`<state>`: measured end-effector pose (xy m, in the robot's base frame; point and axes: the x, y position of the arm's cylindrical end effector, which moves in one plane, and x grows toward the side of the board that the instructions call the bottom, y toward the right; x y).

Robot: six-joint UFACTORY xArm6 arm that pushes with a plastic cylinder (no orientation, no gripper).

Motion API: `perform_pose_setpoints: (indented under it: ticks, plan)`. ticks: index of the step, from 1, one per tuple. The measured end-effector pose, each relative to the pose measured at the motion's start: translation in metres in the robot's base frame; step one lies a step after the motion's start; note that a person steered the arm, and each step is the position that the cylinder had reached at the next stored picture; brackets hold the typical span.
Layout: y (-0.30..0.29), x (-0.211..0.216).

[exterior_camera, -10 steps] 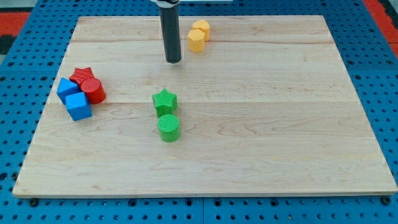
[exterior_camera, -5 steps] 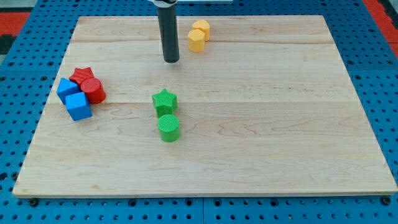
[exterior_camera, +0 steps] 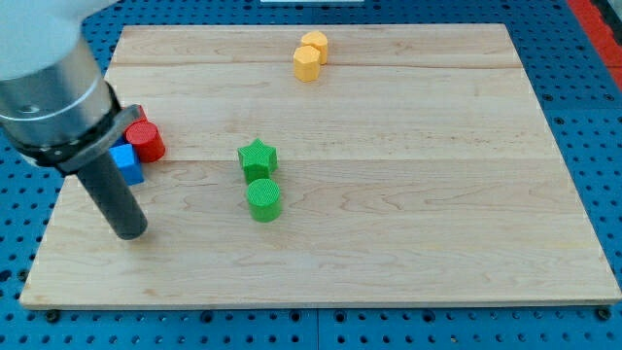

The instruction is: Place the blue cube left to the yellow hexagon

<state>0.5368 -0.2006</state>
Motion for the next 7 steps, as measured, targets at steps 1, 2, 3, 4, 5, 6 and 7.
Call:
perform_pose_setpoints:
  ticks: [1,2,3,4,5,6,7]
  plan:
    - [-0.026,-0.032]
    - [-0.04,-0.064]
    - [-0.093,-0.071]
    - [-0.103,-0.073]
    - [-0.091,-0.1]
    - [-0.104,-0.111]
    - [-0.058,-0.119]
